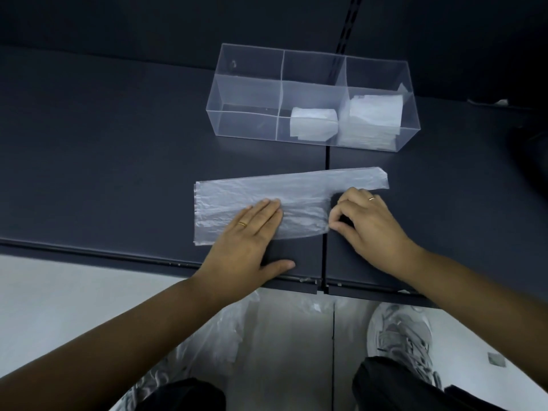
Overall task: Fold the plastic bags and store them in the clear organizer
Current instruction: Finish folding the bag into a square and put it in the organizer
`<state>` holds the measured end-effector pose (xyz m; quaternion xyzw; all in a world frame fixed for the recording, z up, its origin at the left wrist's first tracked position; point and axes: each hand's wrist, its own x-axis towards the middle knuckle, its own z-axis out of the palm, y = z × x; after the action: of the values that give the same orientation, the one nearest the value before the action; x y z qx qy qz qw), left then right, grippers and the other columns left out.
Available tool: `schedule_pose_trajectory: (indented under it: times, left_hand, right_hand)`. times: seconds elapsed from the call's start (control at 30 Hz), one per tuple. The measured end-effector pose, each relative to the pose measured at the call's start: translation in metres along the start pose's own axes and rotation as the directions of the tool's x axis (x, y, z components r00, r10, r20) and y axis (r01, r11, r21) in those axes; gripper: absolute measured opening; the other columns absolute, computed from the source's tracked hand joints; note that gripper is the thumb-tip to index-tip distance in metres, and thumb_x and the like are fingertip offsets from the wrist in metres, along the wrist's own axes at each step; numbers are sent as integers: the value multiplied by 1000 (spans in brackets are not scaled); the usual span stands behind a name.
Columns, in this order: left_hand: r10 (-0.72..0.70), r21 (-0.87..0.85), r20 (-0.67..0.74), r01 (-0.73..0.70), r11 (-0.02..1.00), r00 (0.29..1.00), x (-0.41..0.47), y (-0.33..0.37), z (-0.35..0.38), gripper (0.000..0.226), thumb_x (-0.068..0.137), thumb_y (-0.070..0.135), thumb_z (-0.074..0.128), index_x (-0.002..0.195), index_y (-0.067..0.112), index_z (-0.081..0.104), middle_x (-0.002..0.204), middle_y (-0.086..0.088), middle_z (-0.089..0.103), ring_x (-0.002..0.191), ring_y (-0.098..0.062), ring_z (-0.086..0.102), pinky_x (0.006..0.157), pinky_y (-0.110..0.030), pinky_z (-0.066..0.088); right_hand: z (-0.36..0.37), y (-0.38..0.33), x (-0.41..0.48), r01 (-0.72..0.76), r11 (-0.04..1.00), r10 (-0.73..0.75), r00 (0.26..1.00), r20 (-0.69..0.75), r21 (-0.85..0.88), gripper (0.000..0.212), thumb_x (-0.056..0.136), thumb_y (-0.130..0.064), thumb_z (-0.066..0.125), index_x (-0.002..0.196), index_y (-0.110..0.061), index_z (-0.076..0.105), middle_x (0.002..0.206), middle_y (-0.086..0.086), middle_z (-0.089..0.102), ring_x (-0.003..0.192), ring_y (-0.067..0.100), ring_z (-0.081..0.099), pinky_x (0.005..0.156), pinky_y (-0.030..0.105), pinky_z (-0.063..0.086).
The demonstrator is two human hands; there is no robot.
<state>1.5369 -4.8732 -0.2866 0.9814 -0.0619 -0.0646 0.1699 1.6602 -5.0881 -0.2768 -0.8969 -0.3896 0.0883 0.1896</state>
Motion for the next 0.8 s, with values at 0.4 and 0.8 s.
schedule_pose_trajectory:
  times: [0.4, 0.8]
  left_hand:
    - [51, 54, -291, -37, 998, 955, 6, 3, -7, 27, 82, 4, 71, 109, 0, 70, 115, -14, 68, 107, -30, 66, 90, -44, 54]
    - [-514, -692, -10, 365, 623, 858, -22, -67, -59, 10, 87, 19, 67, 87, 23, 76, 86, 25, 72, 80, 13, 62, 75, 0, 42]
  right_hand:
    - [-27, -42, 9, 132, 982, -116, 985, 127, -131, 90, 67, -72, 58, 142, -27, 36, 142, -10, 33, 130, 10, 26, 106, 22, 2]
    - [-10, -13, 39, -306, 729, 312, 945, 101, 612, 11, 90, -19, 65, 83, -22, 72, 83, -17, 71, 75, -9, 61, 74, 5, 43]
